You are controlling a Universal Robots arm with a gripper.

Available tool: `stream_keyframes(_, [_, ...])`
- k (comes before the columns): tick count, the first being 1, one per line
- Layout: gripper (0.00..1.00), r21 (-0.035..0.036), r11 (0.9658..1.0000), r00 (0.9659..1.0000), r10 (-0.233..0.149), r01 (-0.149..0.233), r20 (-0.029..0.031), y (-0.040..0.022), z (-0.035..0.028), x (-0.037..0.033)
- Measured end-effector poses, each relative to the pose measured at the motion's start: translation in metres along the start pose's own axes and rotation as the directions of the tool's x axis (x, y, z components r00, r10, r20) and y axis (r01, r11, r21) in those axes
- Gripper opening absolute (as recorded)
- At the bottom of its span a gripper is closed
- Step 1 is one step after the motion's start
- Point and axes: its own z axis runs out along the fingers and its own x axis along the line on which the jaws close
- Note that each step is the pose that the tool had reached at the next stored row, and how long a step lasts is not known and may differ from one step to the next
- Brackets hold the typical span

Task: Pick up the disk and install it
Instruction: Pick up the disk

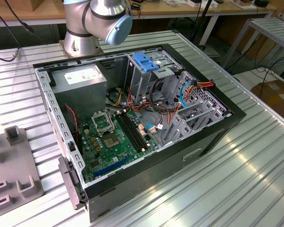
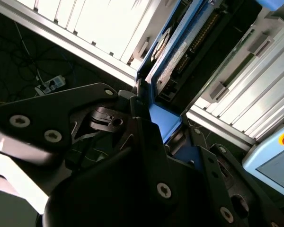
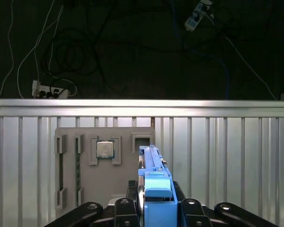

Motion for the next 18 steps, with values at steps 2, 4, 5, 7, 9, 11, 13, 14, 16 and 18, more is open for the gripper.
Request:
stream_keyframes(2, [0.37, -0.0012, 1.0, 1.0, 0.0, 0.0, 0.0001, 0.0001, -0.004, -0.0001])
stream_keyframes(4, [0.37, -0.0018, 1.0, 1.0, 0.0, 0.0, 0.0001, 0.0001, -0.0084, -0.0002])
stream_keyframes(5, [0.37, -0.0024, 1.0, 1.0, 0.0, 0.0, 0.0001, 0.0002, -0.0116, -0.0003])
stream_keyframes(7, [0.37, -0.0029, 1.0, 1.0, 0.0, 0.0, 0.0001, 0.0003, -0.0149, -0.0004])
stream_keyframes(9, [0.37, -0.0036, 1.0, 1.0, 0.0, 0.0, 0.0001, 0.0004, -0.0182, -0.0005])
stream_keyframes(11, [0.37, -0.0041, 1.0, 1.0, 0.0, 0.0, 0.0001, 0.0004, -0.0213, -0.0005])
stream_keyframes(13, [0.37, -0.0049, 1.0, 1.0, 0.0, 0.0, 0.0001, 0.0005, -0.0249, -0.0007])
stream_keyframes(14, [0.37, -0.0053, 1.0, 1.0, 0.0, 0.0, 0.0001, 0.0005, -0.0273, -0.0007])
stream_keyframes(16, [0.37, -0.0063, 1.0, 1.0, 0.0, 0.0, 0.0001, 0.0006, -0.0315, -0.0008])
stream_keyframes(18, [0.37, -0.0071, 1.0, 1.0, 0.0, 0.0, 0.0002, 0.0007, -0.0366, -0.001])
